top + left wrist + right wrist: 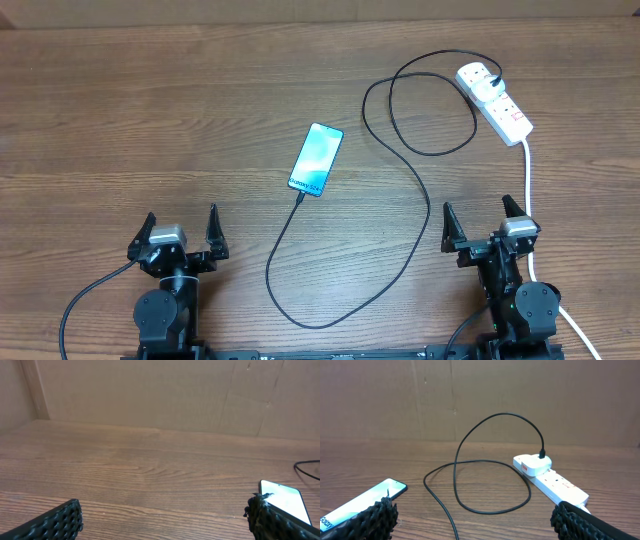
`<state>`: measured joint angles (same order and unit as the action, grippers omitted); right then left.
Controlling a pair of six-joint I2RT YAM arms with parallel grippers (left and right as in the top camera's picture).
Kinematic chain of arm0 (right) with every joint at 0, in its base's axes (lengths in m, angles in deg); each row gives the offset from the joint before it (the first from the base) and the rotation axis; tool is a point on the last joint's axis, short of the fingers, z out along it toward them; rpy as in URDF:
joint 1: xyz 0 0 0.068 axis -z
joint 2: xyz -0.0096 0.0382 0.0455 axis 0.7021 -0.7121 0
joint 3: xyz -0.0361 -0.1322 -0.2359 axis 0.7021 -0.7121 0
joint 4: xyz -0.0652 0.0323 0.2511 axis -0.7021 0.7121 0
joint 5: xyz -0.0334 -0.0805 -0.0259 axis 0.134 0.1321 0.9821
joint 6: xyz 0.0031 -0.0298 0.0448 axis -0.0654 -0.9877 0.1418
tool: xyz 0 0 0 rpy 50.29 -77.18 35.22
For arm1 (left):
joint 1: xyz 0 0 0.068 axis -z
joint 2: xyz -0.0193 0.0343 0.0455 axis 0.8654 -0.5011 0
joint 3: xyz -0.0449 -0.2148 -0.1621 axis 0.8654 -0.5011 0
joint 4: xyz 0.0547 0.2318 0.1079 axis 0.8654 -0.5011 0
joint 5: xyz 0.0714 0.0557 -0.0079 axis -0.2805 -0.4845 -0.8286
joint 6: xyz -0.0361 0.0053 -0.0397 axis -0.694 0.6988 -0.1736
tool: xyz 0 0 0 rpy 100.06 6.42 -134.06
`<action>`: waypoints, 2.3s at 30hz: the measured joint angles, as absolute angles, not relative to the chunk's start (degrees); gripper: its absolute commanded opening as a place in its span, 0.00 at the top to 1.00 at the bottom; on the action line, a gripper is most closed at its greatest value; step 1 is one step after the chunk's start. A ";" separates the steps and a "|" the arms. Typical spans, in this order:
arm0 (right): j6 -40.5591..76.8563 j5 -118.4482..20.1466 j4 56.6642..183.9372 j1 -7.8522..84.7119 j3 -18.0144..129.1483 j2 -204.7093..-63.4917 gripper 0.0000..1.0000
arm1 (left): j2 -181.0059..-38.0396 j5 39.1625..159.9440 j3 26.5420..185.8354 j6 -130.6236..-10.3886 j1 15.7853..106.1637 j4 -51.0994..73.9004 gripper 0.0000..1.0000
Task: Plug charger to phone and switch on socket
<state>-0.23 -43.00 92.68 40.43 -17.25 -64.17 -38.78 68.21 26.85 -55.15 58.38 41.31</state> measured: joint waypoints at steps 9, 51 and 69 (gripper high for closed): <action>-0.28 -43.02 92.66 40.43 -17.25 -64.17 0.00 | -38.78 68.25 26.85 -54.15 58.38 41.29 0.00; -0.23 -43.00 92.66 40.43 -17.25 -64.17 0.00 | -38.78 68.28 26.85 -53.75 58.38 41.29 0.00; -0.25 -43.02 92.68 41.04 -17.25 -64.17 0.00 | -38.78 68.28 26.85 -53.73 58.38 41.29 0.00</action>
